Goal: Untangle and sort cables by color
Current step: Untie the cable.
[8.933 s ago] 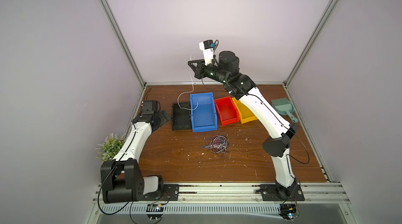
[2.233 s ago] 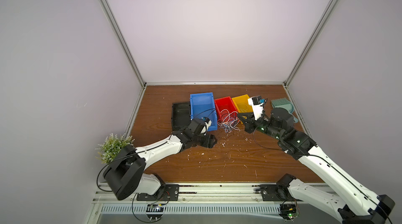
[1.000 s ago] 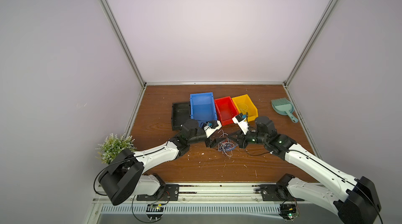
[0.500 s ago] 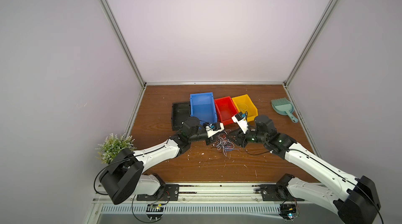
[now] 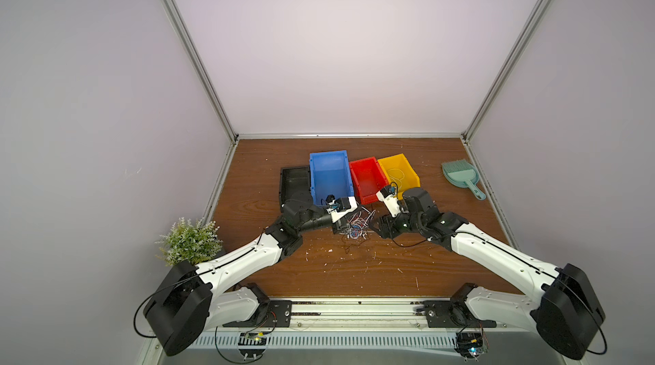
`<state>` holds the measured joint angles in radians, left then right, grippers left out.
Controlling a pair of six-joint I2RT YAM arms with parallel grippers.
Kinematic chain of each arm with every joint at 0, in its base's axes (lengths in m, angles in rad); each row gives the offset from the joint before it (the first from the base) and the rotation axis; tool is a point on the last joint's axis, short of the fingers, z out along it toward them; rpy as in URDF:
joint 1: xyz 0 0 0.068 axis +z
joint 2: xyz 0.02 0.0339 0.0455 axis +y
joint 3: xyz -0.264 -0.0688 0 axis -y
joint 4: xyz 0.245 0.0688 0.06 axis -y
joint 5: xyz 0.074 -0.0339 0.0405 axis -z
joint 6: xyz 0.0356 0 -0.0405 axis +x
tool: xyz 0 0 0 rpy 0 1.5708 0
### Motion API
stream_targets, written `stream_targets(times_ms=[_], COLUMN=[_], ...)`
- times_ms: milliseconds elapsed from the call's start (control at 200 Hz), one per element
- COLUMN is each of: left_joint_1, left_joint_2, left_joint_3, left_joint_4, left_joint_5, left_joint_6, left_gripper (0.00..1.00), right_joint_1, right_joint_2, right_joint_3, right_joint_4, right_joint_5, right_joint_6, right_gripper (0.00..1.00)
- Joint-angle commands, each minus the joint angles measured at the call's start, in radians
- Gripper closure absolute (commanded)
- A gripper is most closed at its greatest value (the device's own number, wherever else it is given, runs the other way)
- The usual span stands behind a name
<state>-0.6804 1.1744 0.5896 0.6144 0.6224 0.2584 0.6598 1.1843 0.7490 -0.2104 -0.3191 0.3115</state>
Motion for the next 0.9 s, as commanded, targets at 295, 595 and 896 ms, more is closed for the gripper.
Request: stream_targets(times_ms=[295, 595, 896], left_joint_1=[0.051, 0.051, 0.052], left_joint_2=[-0.076, -0.064, -0.073], left_joint_3=[-0.014, -0.025, -0.033], left_joint_4=[0.194, 0.292, 0.294], left_joint_5=[0.037, 0.021, -0.017], left_joint_6=[-0.254, -0.439, -0.509], left_gripper=[1.0, 1.0, 1.0], right_joint_1=[-0.002, -0.002, -0.002], right_joint_2=[-0.124, -0.155, -0.162], right_joint_3=[-0.11, -0.233, -0.285], right_joint_4=[0.298, 0.75, 0.883], right_joint_5=[-0.075, -0.125, -0.193], right_joint_6=[0.022, 0.143, 0.176], right_gripper=[0.35, 0.34, 0.01])
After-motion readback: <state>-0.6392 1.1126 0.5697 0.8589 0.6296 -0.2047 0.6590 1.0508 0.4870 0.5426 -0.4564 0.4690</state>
